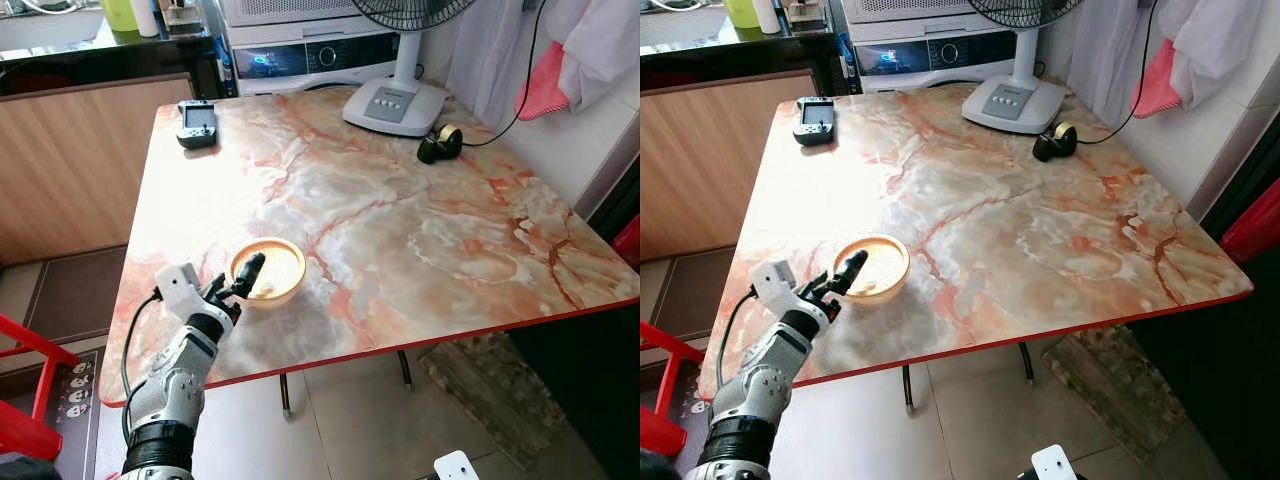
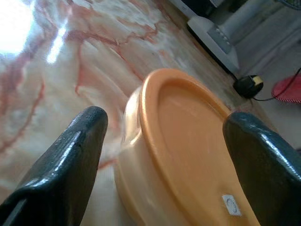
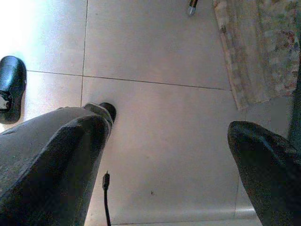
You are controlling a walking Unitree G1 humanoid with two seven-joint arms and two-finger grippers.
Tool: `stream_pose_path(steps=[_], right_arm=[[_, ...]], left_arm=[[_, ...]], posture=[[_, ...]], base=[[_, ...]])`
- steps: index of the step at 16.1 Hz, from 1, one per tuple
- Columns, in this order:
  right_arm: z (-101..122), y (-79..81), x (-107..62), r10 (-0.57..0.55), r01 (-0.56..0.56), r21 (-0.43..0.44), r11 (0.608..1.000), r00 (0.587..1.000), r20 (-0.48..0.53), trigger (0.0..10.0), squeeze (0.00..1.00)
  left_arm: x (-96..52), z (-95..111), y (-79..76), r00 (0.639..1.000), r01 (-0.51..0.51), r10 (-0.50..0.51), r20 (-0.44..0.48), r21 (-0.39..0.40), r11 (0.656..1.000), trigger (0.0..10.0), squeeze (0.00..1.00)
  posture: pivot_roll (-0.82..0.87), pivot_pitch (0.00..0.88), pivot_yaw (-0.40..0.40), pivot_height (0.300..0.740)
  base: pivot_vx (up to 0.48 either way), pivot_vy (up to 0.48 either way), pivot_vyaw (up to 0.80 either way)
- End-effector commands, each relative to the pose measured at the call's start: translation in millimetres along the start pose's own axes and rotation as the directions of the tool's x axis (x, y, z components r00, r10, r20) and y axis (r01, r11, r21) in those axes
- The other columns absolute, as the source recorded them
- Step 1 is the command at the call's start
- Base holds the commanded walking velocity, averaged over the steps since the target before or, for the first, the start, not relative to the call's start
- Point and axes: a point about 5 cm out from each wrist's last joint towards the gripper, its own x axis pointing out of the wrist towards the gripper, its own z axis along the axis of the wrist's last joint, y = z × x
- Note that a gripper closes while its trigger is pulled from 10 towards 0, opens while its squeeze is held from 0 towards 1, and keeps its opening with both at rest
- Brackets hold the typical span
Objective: Restocking fridge
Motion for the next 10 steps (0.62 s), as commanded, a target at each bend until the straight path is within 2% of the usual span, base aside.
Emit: stream_pose_path(steps=[1,7,8,9,10], right_arm=[[-2.5,-0.3,-0.5,0.000,0.000,0.001,1.000,1.000,-0.005,10.0,0.00],[-2.6,-0.9,-0.5,-0.004,0.004,0.006,1.000,1.000,-0.005,10.0,0.00],[-2.7,-1.3,-0.6,-0.006,0.006,0.005,1.000,1.000,-0.005,10.0,0.00],[-2.8,-1.8,-0.6,-0.007,0.007,0.004,1.000,1.000,-0.005,10.0,0.00],[-2.9,-2.3,-0.7,-0.008,0.008,0.004,1.000,1.000,-0.005,10.0,0.00]], left_arm=[[2.0,-3.2,-2.0,1.000,0.017,-0.017,-0.025,0.017,1.000,10.0,0.00],[7.6,-8.8,-4.9,0.998,0.039,-0.038,-0.046,0.024,0.999,10.0,0.00],[8.9,-8.8,-6.0,0.998,0.044,-0.043,-0.046,0.023,0.999,4.8,0.00],[10.0,-8.7,-6.7,0.998,0.045,-0.044,-0.044,0.022,0.999,1.4,0.00],[10.6,-8.7,-7.1,0.998,0.044,-0.044,-0.042,0.022,0.999,0.0,0.00]], posture=[[-0.13,0.060,-0.017,0.740],[-0.14,0.058,-0.019,0.740],[-0.14,0.058,-0.019,0.740],[-0.14,0.057,-0.022,0.740],[-0.14,0.057,-0.023,0.740]], base=[[0.000,0.000,0.00],[0.000,0.000,0.00],[0.000,0.000,0.00],[0.000,0.000,0.00],[0.000,0.000,0.00]])
